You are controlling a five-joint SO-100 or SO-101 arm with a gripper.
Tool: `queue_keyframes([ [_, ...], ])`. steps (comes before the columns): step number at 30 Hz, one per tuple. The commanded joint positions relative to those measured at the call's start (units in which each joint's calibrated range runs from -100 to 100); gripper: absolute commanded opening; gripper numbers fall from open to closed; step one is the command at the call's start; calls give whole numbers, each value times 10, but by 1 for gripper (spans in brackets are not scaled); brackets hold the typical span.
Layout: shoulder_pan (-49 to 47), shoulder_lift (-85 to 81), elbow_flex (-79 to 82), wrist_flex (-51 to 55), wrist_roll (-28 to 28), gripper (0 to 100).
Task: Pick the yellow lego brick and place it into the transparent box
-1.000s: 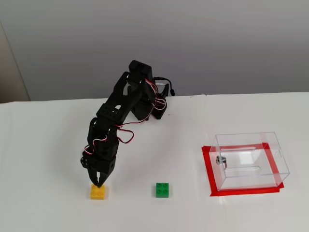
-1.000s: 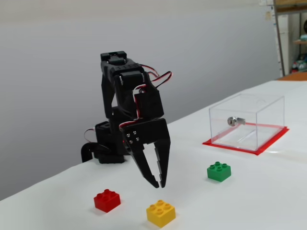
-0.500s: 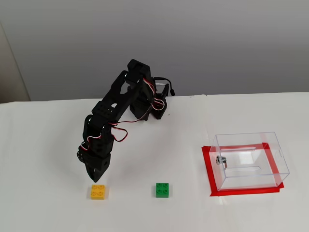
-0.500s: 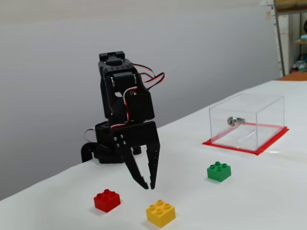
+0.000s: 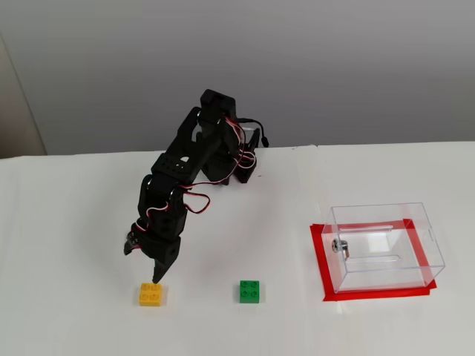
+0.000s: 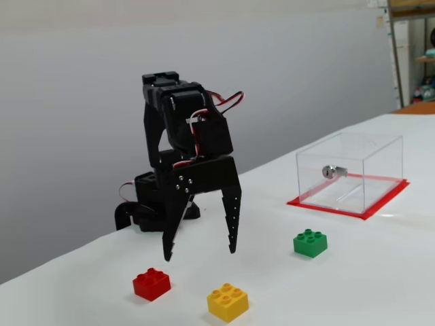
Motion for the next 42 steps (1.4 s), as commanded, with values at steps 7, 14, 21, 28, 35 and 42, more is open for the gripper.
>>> queue_keyframes([
  [7, 19, -28, -30, -39, -63, 37],
  [14, 21, 22, -51, -35, -86, 37],
  [21, 10, 57, -72, -33, -184, 37],
  [28, 8, 61, -67, -33, -292, 37],
  [35, 8, 81, -75, -39, -309, 37],
  [42, 5, 102, -108, -73, -310, 37],
])
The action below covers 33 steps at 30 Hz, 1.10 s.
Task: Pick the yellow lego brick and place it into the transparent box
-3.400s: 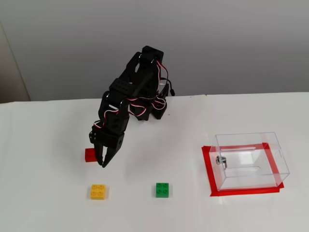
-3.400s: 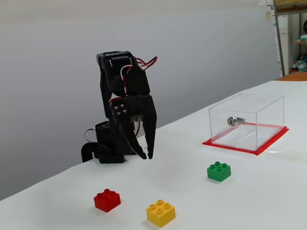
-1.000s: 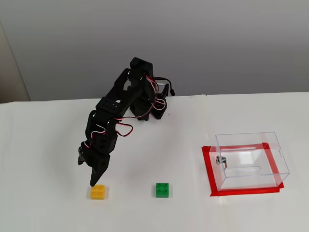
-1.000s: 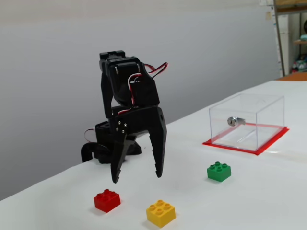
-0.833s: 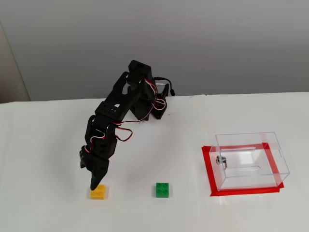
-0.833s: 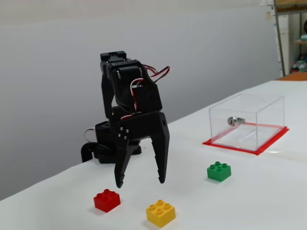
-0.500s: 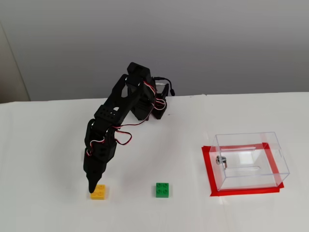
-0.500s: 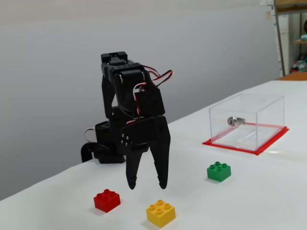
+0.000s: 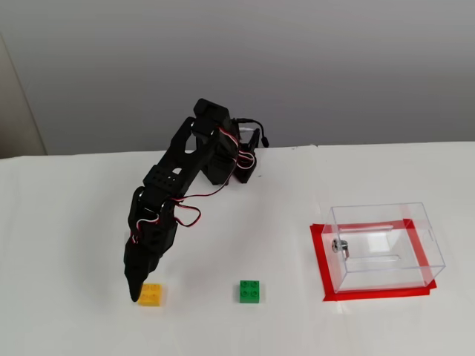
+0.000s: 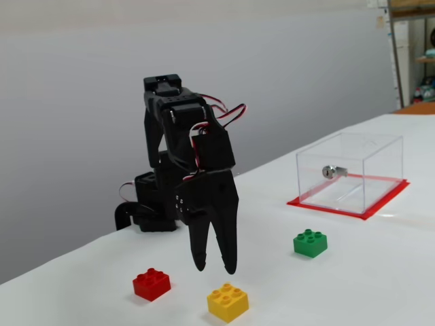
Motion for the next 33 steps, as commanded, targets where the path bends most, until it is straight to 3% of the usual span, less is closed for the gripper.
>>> queue_keyframes([
  [1, -12, 17, -42, -15, -1, 37],
  [11, -10, 80, -77, 34, 0, 38],
  [33, 0, 140, -100, 34, 0, 37],
])
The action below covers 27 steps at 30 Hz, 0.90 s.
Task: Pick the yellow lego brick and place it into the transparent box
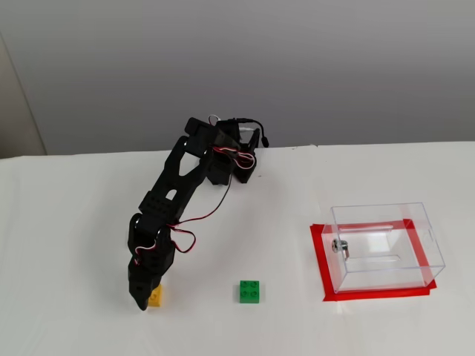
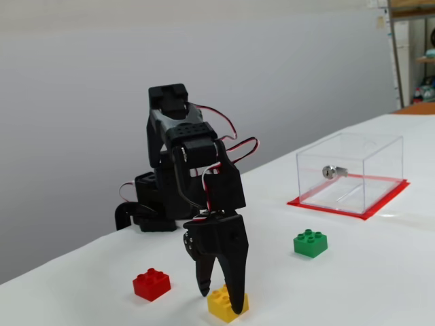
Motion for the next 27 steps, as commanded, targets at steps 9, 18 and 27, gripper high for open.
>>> queue_keyframes([
  [9, 7, 17, -55, 4, 4, 37],
  [18, 4, 17, -54, -3, 4, 37],
  [27, 3, 16, -54, 3, 5, 37],
])
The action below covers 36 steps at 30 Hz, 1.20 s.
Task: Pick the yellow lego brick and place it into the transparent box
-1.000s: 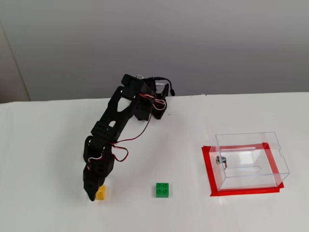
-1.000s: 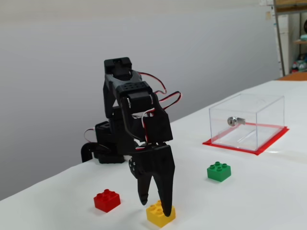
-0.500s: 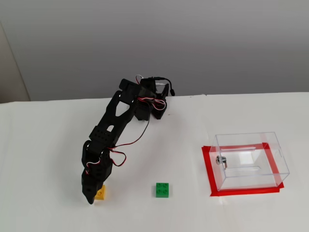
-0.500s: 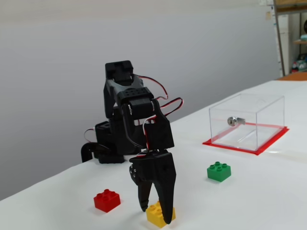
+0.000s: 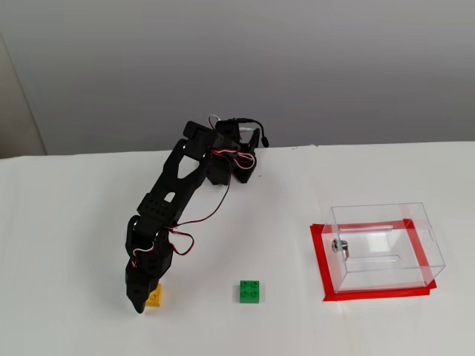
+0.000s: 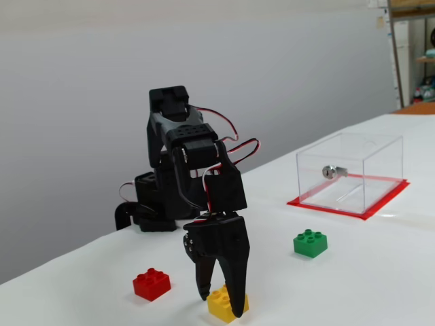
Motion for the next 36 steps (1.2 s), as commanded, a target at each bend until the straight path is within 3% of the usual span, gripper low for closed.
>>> queue_keyframes([
  [1, 2, -6, -19, 3, 2, 37],
  [30, -4, -8, -20, -5, 1, 37],
  [32, -4, -8, -20, -5, 1, 33],
  [36, -4, -12, -20, -5, 1, 17],
])
